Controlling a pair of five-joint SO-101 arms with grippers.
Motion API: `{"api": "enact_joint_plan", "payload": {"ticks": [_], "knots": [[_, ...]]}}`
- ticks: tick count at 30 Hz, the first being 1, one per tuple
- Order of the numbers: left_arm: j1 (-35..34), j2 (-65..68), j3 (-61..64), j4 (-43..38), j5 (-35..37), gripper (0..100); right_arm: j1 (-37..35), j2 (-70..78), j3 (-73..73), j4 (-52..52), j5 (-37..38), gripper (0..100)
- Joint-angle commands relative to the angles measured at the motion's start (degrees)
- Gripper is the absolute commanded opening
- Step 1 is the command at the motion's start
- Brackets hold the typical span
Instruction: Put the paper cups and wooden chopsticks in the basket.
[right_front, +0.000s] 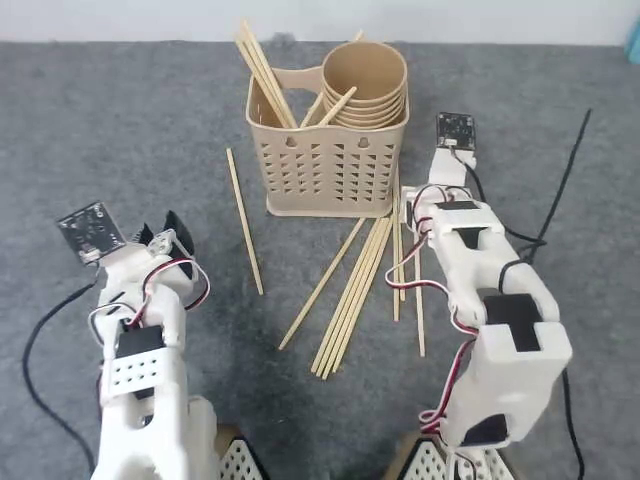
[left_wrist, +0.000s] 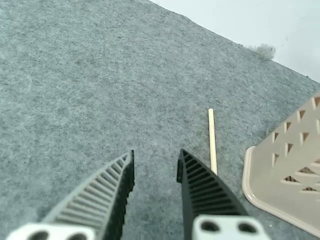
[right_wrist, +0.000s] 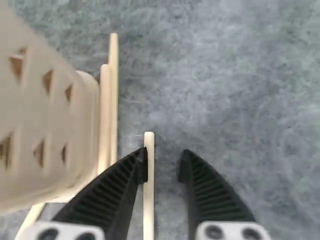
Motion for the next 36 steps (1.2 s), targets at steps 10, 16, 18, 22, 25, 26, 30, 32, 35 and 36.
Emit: {"api": "enact_joint_plan", "payload": {"ticks": [10, 16, 18, 22, 25, 26, 30, 32, 35, 36], "knots": [[0.5, -1.3, -0.6, -1.5, -0.6, 13, -0.4, -0.1, -3.1, -1.4, 0.8, 3.7], [0.5, -1.3, -0.6, -1.5, -0.6, 13, -1.0, -0.1, -3.7, -1.5, 0.8, 3.8], [0.5, -1.3, -0.6, -1.5, -0.6, 13, -1.0, 0.0, -3.7, -1.5, 0.8, 3.8], [0.5, -1.3, -0.6, -1.5, -0.6, 13, -1.0, -0.1, -3.7, -1.5, 0.8, 4.0], [0.5, -1.3, -0.6, -1.5, -0.6, 13, -1.1, -0.1, -3.7, -0.9, 0.9, 9.5], [0.5, -1.3, -0.6, -1.5, -0.6, 13, -1.1, -0.1, -3.7, -0.8, 0.9, 12.0], [0.5, -1.3, -0.6, -1.5, -0.6, 13, -1.1, -0.1, -3.6, -0.7, 0.9, 14.9], [0.5, -1.3, -0.6, -1.5, -0.6, 13, -1.2, -0.2, -3.6, -0.7, 0.9, 13.2], [0.5, -1.3, -0.6, -1.5, -0.6, 13, -1.7, -1.3, -3.3, -0.7, 0.9, 11.3], [0.5, -1.3, -0.6, -1.5, -0.6, 13, -1.7, -2.2, -3.0, -0.7, 0.9, 11.0]]}}
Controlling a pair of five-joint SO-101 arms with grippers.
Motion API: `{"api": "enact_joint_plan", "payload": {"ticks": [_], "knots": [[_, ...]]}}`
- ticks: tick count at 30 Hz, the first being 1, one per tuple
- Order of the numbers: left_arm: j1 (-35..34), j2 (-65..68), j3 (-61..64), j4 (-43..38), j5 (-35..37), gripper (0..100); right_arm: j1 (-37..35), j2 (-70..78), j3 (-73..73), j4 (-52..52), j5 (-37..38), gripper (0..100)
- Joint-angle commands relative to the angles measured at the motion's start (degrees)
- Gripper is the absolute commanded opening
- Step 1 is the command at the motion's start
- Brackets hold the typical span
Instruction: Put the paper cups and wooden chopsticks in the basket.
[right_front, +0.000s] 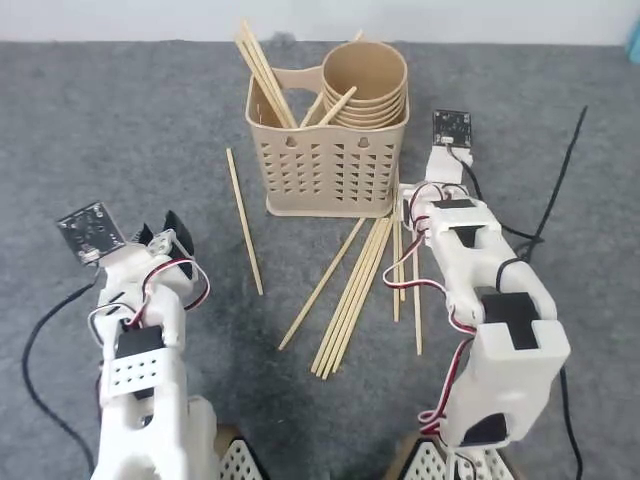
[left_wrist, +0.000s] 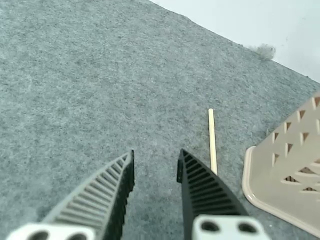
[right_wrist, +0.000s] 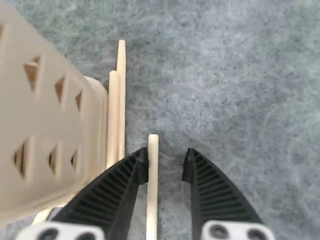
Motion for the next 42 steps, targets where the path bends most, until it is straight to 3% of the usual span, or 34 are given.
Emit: {"api": "enact_joint_plan", "payload": {"ticks": [1, 13, 17, 22, 29, 37, 42], "knots": [[0.5, -1.3, -0.6, -1.5, -0.6, 13, -1.0, -3.6, -1.6, 0.5, 0.8, 10.7], [0.5, -1.3, -0.6, -1.5, -0.6, 13, -2.3, 1.8, -4.7, 2.1, 0.9, 10.3], [0.5, -1.3, -0.6, -1.5, -0.6, 13, -1.8, 2.1, -4.7, 2.1, 0.9, 0.0], [0.5, -1.3, -0.5, -1.5, -0.6, 13, 0.1, 1.2, -5.3, 7.1, 0.7, 0.8], [0.5, -1.3, -0.5, -1.5, -0.6, 13, 3.0, -11.6, -5.1, 21.8, 0.4, 0.6], [0.5, -1.3, -0.5, -1.5, -0.6, 13, 0.4, -28.5, -4.7, 38.2, 0.3, 0.6], [0.5, -1.3, -0.5, -1.5, -0.6, 13, -1.6, -40.6, 1.8, 41.6, 0.3, 0.6]]}}
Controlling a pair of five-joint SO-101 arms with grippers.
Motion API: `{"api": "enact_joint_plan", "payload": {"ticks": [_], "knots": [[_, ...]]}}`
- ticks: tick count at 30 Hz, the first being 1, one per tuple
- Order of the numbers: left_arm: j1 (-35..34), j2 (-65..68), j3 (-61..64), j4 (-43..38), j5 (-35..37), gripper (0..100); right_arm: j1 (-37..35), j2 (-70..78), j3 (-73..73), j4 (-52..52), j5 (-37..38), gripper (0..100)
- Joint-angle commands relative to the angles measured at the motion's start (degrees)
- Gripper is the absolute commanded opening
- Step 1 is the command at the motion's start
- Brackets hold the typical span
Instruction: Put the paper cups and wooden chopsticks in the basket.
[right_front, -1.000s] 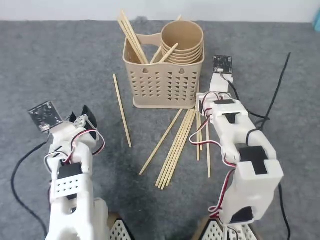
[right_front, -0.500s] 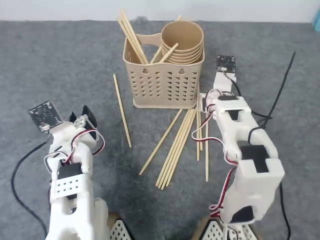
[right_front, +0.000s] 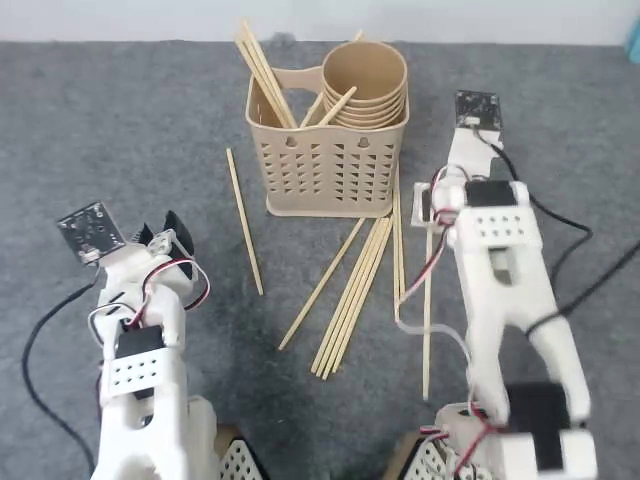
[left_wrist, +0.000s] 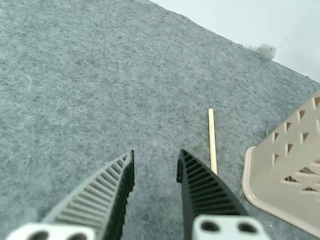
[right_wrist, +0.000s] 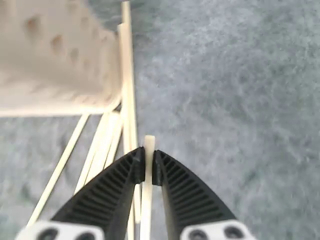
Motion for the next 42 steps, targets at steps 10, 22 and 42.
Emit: {"api": "enact_joint_plan", "payload": {"ticks": [10, 22, 42], "knots": [[0.5, -1.3, -0.6, -1.5, -0.6, 13, -6.9, -40.5, 19.8, -3.0, 0.7, 0.6], [0.5, -1.3, -0.5, -1.5, -0.6, 13, -9.9, -52.0, 20.9, -36.4, 0.6, 0.6], [0.5, -1.3, -0.6, -1.5, -0.6, 13, -21.4, -11.0, -19.6, -68.8, 6.9, 0.7]]}}
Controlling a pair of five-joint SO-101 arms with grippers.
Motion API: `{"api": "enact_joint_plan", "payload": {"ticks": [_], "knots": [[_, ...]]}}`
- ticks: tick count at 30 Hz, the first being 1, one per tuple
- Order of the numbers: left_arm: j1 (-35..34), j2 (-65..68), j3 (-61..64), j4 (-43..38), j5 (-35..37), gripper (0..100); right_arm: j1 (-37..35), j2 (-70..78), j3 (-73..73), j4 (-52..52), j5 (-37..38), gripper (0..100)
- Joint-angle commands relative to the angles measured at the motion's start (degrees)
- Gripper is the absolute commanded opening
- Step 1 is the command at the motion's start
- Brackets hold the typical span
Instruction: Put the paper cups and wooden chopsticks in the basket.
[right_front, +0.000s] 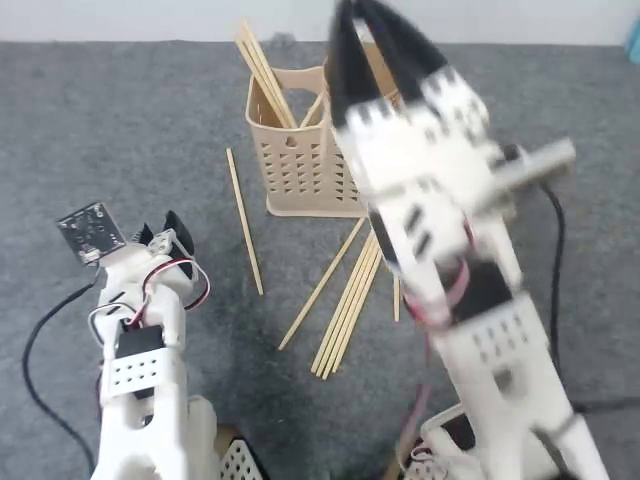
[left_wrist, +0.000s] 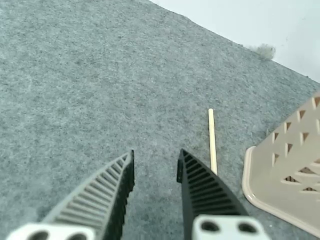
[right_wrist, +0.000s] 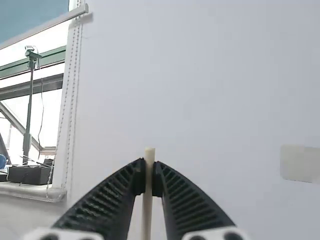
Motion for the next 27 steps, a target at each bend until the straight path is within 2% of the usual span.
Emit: {"api": "enact_joint_plan", "payload": {"ticks": [1, 7, 12, 16, 18, 22, 27], "knots": [[0.5, -1.3, -0.6, -1.5, -0.6, 13, -0.3, 15.2, -18.7, -1.5, 1.2, 0.7], [0.5, -1.3, -0.4, -2.7, -0.6, 13, -0.5, 35.5, -38.9, -1.5, 10.2, 0.7], [0.5, -1.2, -0.1, -4.0, -0.6, 13, -0.2, 40.1, -41.8, -0.9, 10.3, 0.7], [0.5, -1.2, -0.1, -4.1, -0.6, 13, -0.5, 39.3, -39.9, 12.5, 10.3, 1.3], [0.5, -1.2, -0.1, -4.1, -0.6, 13, -0.3, 38.2, -40.0, 19.7, 10.1, 6.9], [0.5, -1.2, -0.1, -4.1, -0.6, 13, 0.9, 36.7, -40.0, 28.9, 2.8, 19.2], [0.5, -1.2, -0.1, -4.1, -0.6, 13, 3.3, 34.5, -41.7, 30.0, -3.3, 18.3]]}}
